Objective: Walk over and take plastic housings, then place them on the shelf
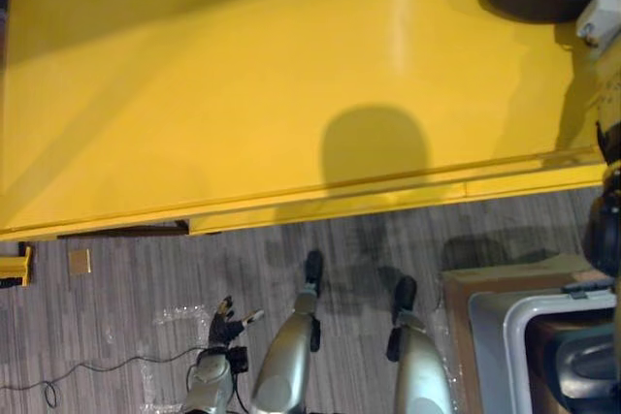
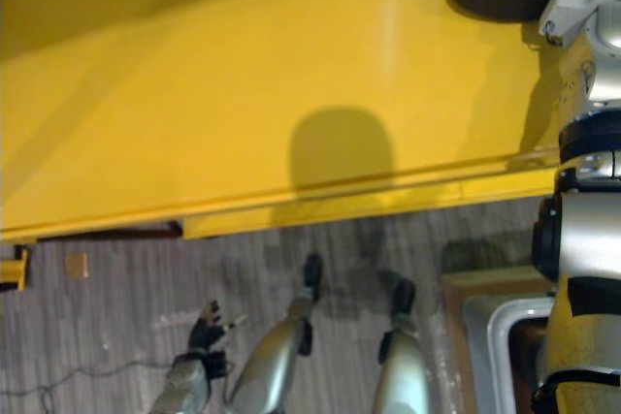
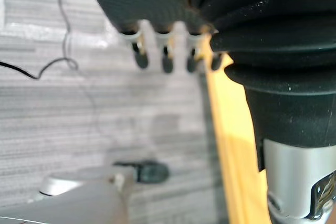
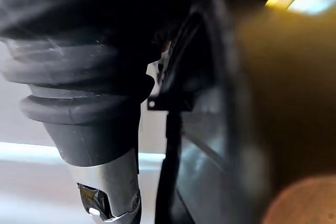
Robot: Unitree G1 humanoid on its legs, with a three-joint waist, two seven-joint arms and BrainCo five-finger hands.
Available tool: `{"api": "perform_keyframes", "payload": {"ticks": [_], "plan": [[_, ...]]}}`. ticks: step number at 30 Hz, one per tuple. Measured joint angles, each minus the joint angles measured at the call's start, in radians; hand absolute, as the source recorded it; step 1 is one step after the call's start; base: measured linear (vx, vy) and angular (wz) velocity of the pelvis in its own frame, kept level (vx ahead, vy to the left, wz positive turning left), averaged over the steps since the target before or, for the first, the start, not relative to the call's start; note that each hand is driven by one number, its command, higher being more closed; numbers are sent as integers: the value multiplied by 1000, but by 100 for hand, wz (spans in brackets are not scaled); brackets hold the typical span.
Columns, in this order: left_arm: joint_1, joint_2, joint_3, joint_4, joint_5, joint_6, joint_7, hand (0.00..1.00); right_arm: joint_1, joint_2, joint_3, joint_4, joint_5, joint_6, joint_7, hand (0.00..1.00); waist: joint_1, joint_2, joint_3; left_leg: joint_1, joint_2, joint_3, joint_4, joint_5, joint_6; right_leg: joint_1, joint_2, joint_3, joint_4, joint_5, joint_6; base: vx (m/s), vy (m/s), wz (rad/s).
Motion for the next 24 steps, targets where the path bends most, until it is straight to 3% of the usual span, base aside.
{"api": "perform_keyframes", "payload": {"ticks": [15, 24], "plan": [[0, 0, -3, 2, -2, 0, -16, 0, 0, -48, 79, 2, -31, 6, 45, 0, 11, 1, -1, -5, 0, -1, 0, 0, -1, -3, -4, -5, 5, -5, 0, 0, -3, 1], [0, 0, -7, 24, -1, -1, -21, 0, 0, -55, 112, -1, -41, -5, 67, 0, 13, 29, -20, -5, -1, -4, 0, 0, -1, -10, -9, -11, 25, -20, 0, 4, -9, 2]]}}
